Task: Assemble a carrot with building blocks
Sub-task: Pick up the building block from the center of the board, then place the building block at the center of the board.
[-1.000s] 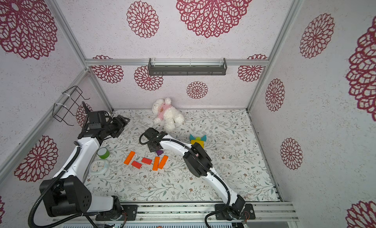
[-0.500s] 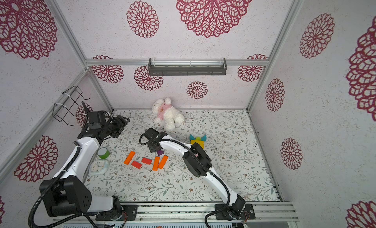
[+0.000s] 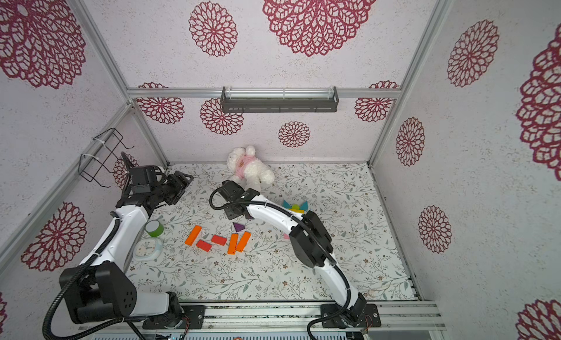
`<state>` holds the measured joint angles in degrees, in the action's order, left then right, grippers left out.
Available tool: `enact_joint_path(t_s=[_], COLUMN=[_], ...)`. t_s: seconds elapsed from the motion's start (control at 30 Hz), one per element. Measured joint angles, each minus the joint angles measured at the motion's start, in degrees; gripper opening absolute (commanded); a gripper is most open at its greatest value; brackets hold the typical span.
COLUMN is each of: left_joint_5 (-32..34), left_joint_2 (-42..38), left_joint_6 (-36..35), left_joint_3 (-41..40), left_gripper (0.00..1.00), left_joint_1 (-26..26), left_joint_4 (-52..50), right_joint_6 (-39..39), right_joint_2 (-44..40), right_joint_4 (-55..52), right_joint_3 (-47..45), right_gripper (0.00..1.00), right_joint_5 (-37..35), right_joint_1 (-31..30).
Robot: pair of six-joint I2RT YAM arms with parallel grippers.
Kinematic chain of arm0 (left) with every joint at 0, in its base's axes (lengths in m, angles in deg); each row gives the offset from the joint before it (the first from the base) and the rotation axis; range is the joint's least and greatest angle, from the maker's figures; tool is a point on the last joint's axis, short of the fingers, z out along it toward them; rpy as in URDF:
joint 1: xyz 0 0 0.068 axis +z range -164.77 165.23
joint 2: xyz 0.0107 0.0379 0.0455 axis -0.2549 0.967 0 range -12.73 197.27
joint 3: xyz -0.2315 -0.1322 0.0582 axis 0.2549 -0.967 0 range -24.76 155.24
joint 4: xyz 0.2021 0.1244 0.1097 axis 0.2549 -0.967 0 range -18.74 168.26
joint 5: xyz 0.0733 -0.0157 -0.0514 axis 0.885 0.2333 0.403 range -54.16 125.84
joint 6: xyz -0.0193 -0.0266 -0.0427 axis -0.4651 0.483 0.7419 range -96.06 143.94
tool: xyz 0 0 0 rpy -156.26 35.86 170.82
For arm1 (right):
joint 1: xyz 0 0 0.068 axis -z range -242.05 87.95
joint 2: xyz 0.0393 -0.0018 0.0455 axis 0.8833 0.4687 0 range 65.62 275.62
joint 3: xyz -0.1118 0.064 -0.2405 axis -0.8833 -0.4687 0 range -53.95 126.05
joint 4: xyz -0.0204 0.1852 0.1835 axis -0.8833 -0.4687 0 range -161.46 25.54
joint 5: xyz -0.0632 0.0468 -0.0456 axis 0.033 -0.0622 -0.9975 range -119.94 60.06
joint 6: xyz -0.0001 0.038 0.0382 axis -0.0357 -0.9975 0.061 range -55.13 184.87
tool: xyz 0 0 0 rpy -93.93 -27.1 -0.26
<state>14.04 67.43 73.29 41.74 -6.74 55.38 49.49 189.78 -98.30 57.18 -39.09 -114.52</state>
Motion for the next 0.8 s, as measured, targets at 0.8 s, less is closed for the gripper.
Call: enact_joint_path(t_s=[0.8], left_joint_5=[-4.96], left_joint_2=[-0.66], left_joint_6=[2.56], left_joint_3=[-5.11], left_gripper=[0.74], left_joint_1=[0.00], left_joint_4=[11.37], right_joint_6=[16.87], right_joint_2=[-5.22], right_joint_4=[13.33], right_joint_3=[-25.07], right_gripper=[0.15], right_joint_5=[9.66], right_joint_1=[12.46])
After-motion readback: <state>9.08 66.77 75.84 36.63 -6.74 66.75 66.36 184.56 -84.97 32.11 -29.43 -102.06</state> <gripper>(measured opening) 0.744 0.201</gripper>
